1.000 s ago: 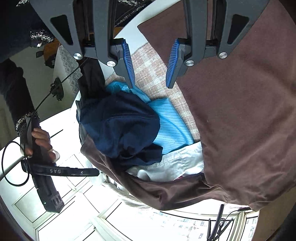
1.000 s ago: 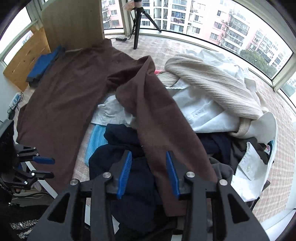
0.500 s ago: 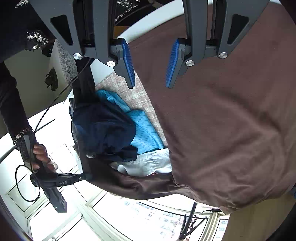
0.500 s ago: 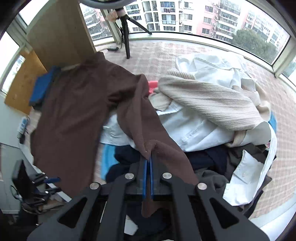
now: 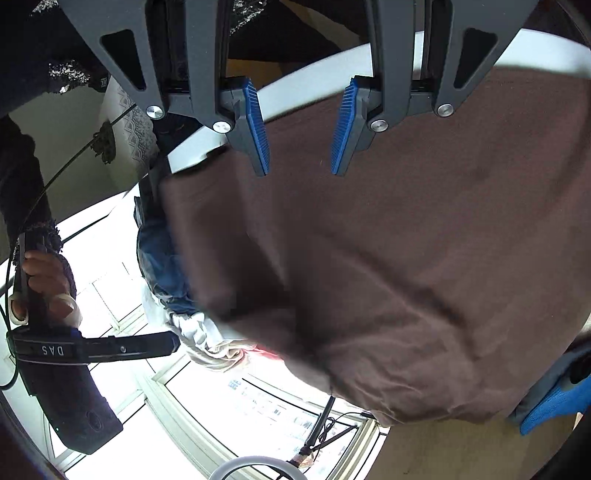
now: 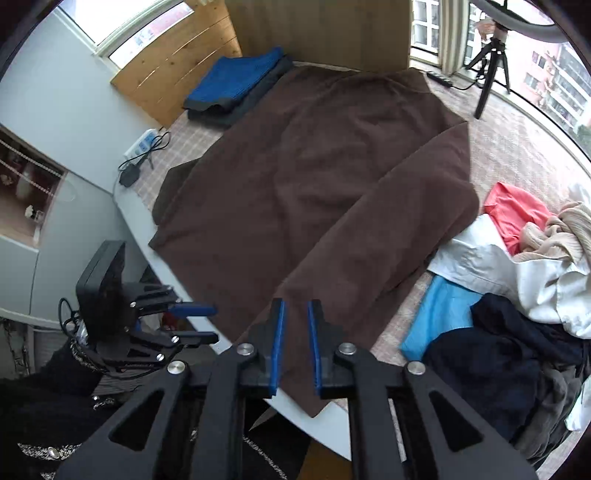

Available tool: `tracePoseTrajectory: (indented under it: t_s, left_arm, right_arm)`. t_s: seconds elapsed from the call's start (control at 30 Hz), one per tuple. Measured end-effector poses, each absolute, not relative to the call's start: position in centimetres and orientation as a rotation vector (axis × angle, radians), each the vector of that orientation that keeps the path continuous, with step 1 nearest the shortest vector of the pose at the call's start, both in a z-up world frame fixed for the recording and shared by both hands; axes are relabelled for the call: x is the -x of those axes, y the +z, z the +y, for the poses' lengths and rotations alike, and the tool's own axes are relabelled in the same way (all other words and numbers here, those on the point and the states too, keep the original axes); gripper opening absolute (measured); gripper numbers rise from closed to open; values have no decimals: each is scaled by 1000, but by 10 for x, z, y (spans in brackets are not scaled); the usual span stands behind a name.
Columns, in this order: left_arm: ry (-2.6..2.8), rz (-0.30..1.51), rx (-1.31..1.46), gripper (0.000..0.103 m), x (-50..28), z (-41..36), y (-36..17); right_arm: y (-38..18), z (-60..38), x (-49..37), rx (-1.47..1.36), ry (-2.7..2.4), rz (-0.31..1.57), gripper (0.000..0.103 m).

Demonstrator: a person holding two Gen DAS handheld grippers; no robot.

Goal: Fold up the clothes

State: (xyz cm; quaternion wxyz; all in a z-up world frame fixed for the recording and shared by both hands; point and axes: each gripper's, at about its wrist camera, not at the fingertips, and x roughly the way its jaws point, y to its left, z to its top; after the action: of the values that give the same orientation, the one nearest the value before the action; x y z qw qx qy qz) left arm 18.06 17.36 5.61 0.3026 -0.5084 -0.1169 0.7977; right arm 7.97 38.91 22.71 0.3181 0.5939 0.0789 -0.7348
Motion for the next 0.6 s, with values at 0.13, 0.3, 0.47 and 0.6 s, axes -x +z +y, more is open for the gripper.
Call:
tracePoseTrajectory:
  t_s: [0.13,0.3,0.47,0.6]
  left_arm:
    - [2108,-258,1361,32,-185,193,49]
    - [2098,-193,1377,39,-191,218,41]
    - [2075,-76,1419,43,-194,253,24]
    - [2101,-28,1500,42,-192,269,5]
  right_arm:
    - [205,425,-48,-1627,-2063,188,17]
    - [157,473,15,-1759,-2062,-31,17]
    - [114,486,71,-1838,-1995,-187,22]
    - [90,489,107,-1888,-1969,-217,29]
